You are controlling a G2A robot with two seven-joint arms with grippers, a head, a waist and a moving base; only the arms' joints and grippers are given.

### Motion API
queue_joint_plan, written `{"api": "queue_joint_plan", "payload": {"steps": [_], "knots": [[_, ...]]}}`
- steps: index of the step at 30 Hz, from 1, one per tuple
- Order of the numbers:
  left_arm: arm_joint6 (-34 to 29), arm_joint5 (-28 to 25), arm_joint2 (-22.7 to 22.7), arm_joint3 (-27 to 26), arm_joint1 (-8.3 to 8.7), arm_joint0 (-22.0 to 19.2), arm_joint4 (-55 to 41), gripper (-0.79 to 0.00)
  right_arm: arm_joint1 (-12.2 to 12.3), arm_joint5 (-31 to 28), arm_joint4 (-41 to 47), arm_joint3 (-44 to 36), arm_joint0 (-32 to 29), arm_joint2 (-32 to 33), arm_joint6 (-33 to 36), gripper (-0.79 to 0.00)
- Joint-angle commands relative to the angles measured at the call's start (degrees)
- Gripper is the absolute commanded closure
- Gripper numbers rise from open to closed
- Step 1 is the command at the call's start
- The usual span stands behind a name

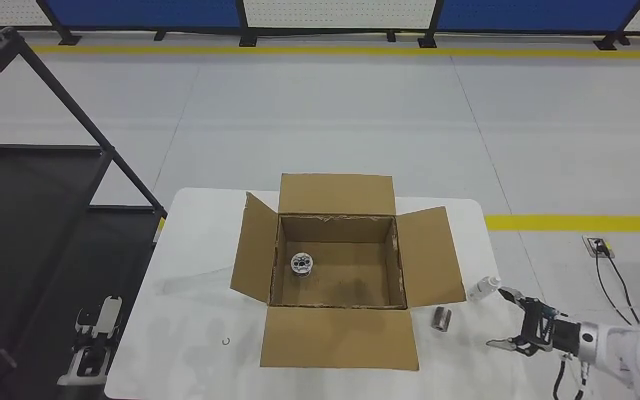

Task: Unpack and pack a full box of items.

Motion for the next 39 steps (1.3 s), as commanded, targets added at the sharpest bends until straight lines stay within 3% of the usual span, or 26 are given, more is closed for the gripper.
{"api": "queue_joint_plan", "payload": {"steps": [1, 10, 18, 25, 30, 39], "knots": [[0.0, 0.0, 0.0, 0.0, 0.0, 0.0, 0.0, -0.785, 0.0, 0.0, 0.0, 0.0, 0.0, 0.0, 0.0, -0.785], [0.0, 0.1, 0.0, 0.0, 0.0, -0.1, 0.0, -0.785, -0.1, 1.8, 2.7, -0.5, -0.5, 0.8, 0.6, -0.785], [0.9, -0.5, -1.0, -0.2, 0.13, 0.0, -0.2, -0.785, 1.3, 9.2, 6.8, -9.5, -9.4, 12.6, -2.3, -0.785], [2.2, -1.2, -3.4, 0.2, 0.15, 1.0, -2.1, -0.785, 1.7, 11.0, 13.0, -22.6, -16.2, 22.7, 5.7, -0.785], [3.1, -2.0, -5.0, 0.7, 0.07, 2.3, -3.7, -0.785, 1.4, 10.8, 19.0, -32.7, -16.9, 24.2, 14.4, -0.785], [3.1, -2.0, -5.2, 0.7, 0.05, 2.5, -3.9, -0.785, 1.4, 10.8, 20.6, -33.7, -16.5, 24.0, 16.5, -0.785]]}}
